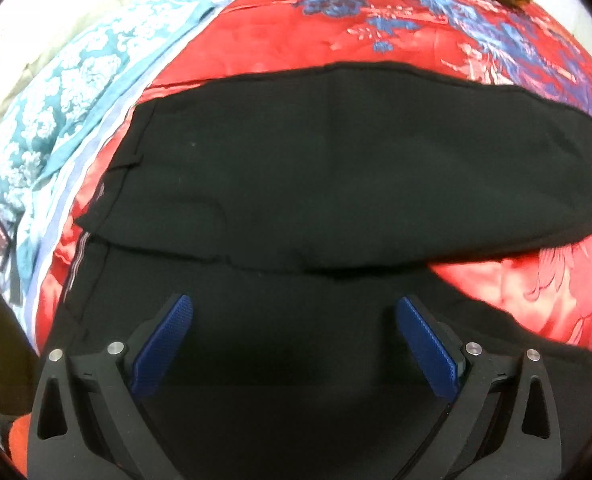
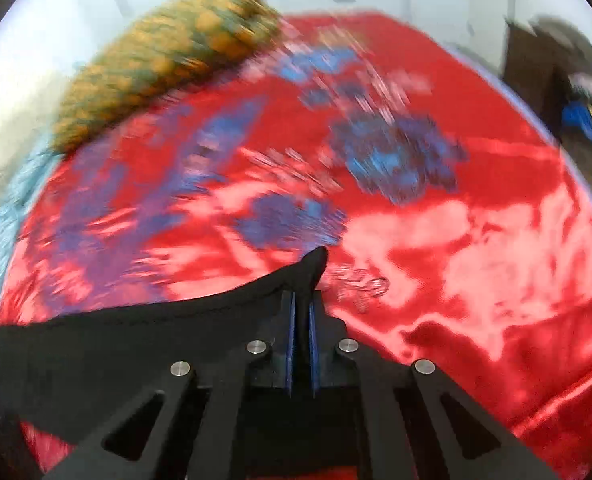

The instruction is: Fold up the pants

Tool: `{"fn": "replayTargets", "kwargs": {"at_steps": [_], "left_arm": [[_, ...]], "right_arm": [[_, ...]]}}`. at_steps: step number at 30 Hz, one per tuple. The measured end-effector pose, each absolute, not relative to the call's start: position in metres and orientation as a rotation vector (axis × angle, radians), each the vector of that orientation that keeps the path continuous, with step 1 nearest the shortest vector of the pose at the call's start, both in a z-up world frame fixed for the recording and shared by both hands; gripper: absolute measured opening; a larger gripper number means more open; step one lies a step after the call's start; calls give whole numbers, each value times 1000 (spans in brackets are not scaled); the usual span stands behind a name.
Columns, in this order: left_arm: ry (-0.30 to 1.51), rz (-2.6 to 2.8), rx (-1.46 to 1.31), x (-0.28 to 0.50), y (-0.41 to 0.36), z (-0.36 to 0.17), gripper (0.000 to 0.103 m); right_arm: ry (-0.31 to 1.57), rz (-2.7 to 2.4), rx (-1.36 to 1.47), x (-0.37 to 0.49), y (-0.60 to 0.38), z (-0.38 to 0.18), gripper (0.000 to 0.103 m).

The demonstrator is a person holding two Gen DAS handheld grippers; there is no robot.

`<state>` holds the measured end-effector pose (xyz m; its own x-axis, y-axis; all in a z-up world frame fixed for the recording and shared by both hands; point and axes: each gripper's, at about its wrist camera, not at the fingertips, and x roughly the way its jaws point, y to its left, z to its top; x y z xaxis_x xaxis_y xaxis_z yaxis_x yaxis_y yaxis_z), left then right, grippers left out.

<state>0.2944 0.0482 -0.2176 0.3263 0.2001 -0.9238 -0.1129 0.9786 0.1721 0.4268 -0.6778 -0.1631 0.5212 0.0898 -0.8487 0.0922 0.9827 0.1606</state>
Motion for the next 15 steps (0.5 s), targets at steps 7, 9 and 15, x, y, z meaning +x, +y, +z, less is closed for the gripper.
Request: {"fn": "replayTargets", "kwargs": {"at_steps": [7,9,15], "left_arm": [[1157,123,61,274,28,-191,102],[1147,104,66,264,25,-187,102],[1166,107,79,237,30,-200,102]], "right_arm": [[891,211,-50,236,-602,-59,6],[895,216,-84,172,-595,-54,6],[1081,-63,-99,32,-626,-99,66]]}}
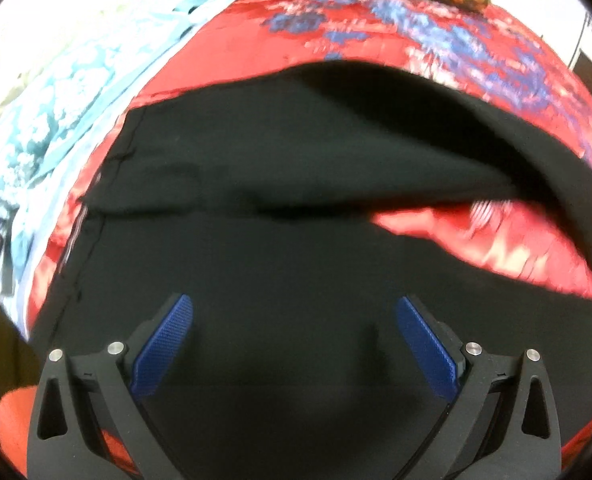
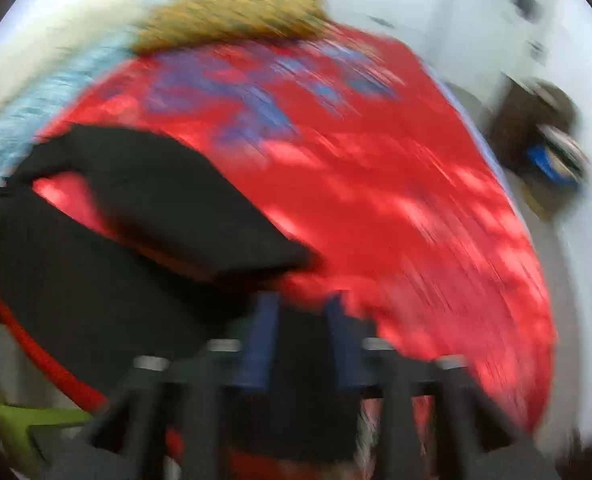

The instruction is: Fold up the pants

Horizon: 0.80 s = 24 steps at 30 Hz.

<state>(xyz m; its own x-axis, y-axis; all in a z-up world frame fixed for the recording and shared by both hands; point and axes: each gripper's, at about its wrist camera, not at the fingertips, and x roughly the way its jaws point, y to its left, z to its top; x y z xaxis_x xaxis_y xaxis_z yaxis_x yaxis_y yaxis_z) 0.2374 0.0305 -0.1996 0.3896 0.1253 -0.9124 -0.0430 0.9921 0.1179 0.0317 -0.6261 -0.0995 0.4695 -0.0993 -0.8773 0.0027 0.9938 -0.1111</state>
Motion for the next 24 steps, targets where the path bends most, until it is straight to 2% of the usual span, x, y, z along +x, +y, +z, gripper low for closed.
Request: {"fn": "replayTargets", "kwargs": {"at_steps": [1,3,5,7,10,18,24], "left_arm": [[1168,108,78,234,32,-202,102],[1152,113,74,225,37,-206,102],[1121,124,75,217,42,-209,102],[1106,132,72,213,45,-213,102],[1113,111,69,206,47,-223,102],[1117,20,5,197,61,-240,103],[1103,-4,42,200,61,-242,103]], "right_arm": [[1067,-121,-60,14,-636,-97,72],[1026,-213,-3,-9,-646,-83,73],[967,-243,46,-26,-637,-62,80],[919,-249,57,-32,-617,-51,92],[871,-183,107,-23,-565,-52,93],[878,35,132,4,-414,-100,93],[959,117,-80,10,-360,-141,93]]}}
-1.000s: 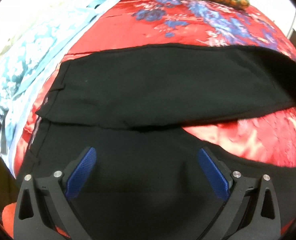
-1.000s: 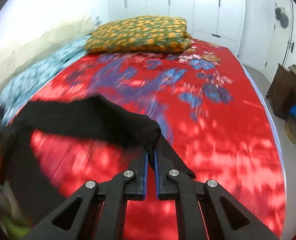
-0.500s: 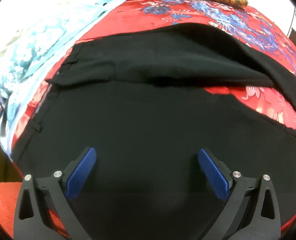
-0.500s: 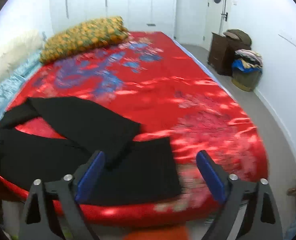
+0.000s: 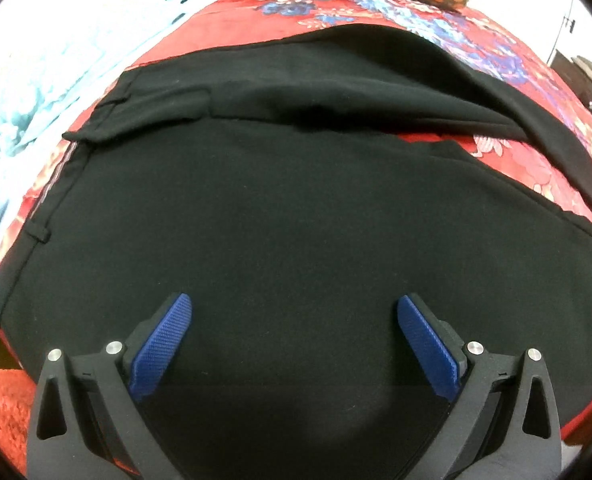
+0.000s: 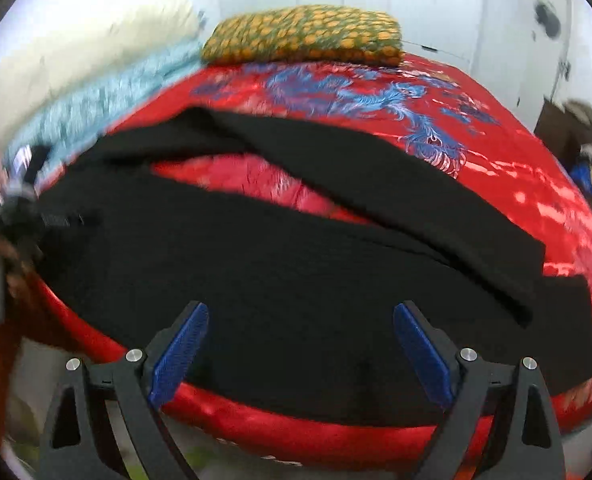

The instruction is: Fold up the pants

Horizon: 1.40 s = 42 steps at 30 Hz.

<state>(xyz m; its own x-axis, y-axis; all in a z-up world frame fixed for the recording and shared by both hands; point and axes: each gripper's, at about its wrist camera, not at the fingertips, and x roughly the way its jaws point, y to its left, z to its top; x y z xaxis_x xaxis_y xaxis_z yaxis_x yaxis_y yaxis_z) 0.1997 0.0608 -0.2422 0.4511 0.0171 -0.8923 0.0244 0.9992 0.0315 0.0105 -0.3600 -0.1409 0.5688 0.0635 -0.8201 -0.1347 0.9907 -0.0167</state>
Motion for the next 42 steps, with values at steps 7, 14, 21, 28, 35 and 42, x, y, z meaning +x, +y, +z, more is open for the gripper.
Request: {"fn": "replayTargets", "kwargs": {"at_steps": [7,14,21,28,35,42], "left_arm": [[1056,12,56,192,58,-244,103],[1024,13,56,187,61,-245,103],[1007,22,54,185,61,-245,103],[1076,36,55,192,59,-240,102],[1130,-98,-122,250,59,-202,102],[1237,-138,-503,406,75,-203,102]], "right_arm": [[899,-6,225,9,-419,-144,93],[831,-48,713,7,-495,-163,93],[753,-143,863,35,-535,-175,93],[739,-292,962,48,-555,-181,51],[745,-279,773,60,-567,-154,6],[649,-168,597,57,-552,-110,6]]}}
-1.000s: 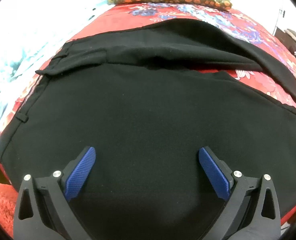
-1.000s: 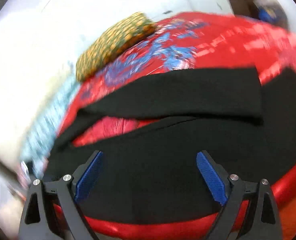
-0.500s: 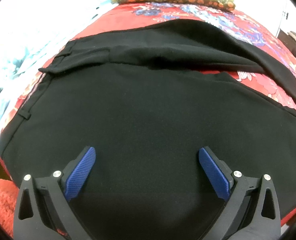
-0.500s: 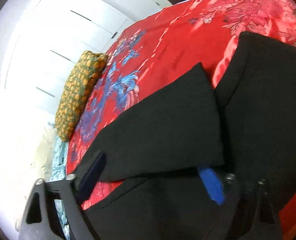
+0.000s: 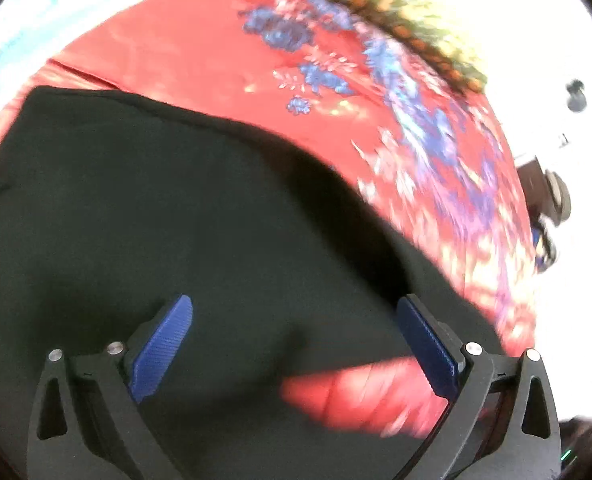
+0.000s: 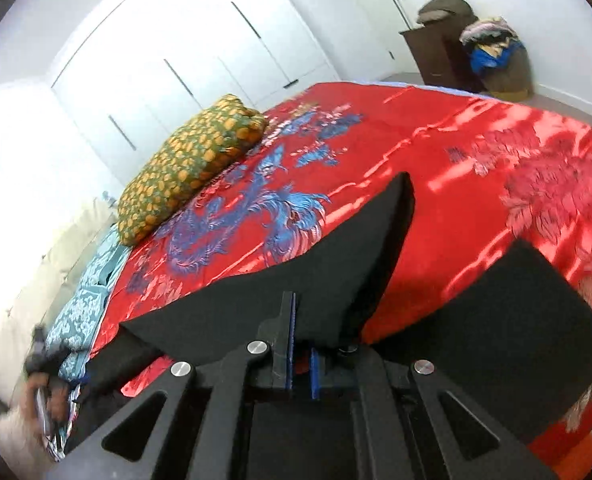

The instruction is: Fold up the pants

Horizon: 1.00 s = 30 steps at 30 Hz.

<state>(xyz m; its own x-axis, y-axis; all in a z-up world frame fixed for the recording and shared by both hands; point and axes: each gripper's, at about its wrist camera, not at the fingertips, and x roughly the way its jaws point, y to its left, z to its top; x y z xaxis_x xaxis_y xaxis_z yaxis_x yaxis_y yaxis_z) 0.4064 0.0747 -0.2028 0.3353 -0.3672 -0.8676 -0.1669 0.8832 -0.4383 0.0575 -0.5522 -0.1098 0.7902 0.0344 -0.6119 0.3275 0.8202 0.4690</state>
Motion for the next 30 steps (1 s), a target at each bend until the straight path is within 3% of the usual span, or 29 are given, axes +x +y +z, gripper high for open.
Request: {"fn": "replayTargets", "kwargs": {"at_steps": [8,10,11,12,13,14,17,20,24,26,30], "left_arm": [[1302,-23,-621,475,69,-246,100],[1286,9,-609,478,72,-246,85],[1273,26,-595,479,75,-245,64],[1265,28,-597,479,78,-244,29],[1276,23,-611,478,83,-246,12],[1281,14,-637,476,86,-247,8],[1223,-9,-676,463,95,-229,5],[1104,-77,-624,427,98,-171,5],[925,-136,-514,331,110,-106,7],[944,-123,-461,288,115,-115,9],[1114,-56,-517,222,129,-183,8]], "right_arm": [[605,-153,618,39,-560,-102,6],[587,-144,624,31,-563,-98,6],[575,-139,630,28,-565,-95,6],[561,-133,632,24,-566,-93,6],[556,-129,633,23,-567,-91,6],[555,-128,632,22,-568,-90,6],[585,-132,662,27,-574,-98,6],[586,-132,695,28,-580,-97,6],[533,-82,685,21,-589,-65,6],[597,-85,653,20,-594,-64,6],[802,-155,739,6,-612,-108,6]]}}
